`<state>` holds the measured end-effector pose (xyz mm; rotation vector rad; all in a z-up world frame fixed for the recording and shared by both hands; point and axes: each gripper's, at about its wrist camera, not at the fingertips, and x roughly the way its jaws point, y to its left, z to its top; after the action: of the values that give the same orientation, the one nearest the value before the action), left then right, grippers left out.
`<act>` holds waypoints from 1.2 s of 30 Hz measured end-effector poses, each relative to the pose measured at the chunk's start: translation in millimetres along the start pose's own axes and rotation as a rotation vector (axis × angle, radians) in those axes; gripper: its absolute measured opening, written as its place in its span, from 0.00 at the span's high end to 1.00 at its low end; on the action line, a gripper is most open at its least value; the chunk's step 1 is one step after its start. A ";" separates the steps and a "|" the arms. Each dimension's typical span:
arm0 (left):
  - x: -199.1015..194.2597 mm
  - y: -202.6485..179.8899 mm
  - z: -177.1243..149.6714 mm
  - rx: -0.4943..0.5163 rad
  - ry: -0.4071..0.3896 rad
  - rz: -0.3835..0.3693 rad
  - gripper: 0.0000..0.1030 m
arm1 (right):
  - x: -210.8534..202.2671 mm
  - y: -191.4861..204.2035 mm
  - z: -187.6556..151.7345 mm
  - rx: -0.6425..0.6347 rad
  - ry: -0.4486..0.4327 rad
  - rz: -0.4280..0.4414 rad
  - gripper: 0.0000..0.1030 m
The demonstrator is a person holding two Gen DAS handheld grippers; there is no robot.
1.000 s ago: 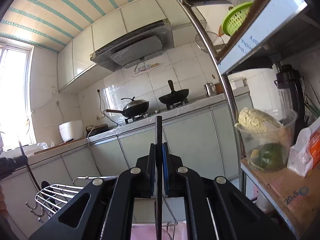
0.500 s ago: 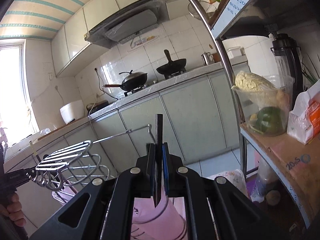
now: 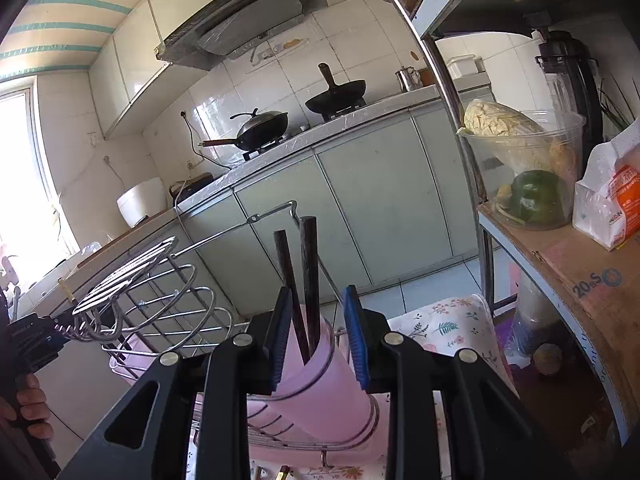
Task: Organize utensils
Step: 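Insert the chopstick into the pink cup and open the left gripper while the right releases its chopstick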
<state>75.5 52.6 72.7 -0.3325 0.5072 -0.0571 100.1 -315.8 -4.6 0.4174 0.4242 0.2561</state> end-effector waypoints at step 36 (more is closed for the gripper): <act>-23.2 -10.3 -86.5 0.049 0.269 -0.056 0.66 | -60.7 37.6 -49.4 -0.122 0.180 -0.017 0.59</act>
<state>13.6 20.2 15.8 -0.2929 0.7615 -0.1699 18.8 -285.7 -8.1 0.2713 0.5854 0.3023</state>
